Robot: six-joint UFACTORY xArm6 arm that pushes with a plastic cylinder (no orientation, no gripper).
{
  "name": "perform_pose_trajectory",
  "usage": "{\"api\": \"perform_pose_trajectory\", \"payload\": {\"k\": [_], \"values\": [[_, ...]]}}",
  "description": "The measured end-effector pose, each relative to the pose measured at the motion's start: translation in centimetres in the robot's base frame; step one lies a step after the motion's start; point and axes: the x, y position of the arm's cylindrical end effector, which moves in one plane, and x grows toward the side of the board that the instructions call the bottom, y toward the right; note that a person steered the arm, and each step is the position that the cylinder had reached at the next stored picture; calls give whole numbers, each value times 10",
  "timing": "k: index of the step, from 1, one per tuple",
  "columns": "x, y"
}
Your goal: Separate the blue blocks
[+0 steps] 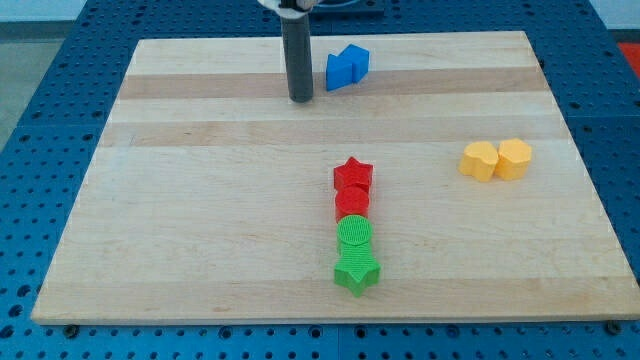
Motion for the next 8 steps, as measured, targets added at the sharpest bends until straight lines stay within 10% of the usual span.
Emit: {"api": "perform_pose_trajectory", "payload": {"k": [2,8], "values": [[-49,34],[24,153]]}}
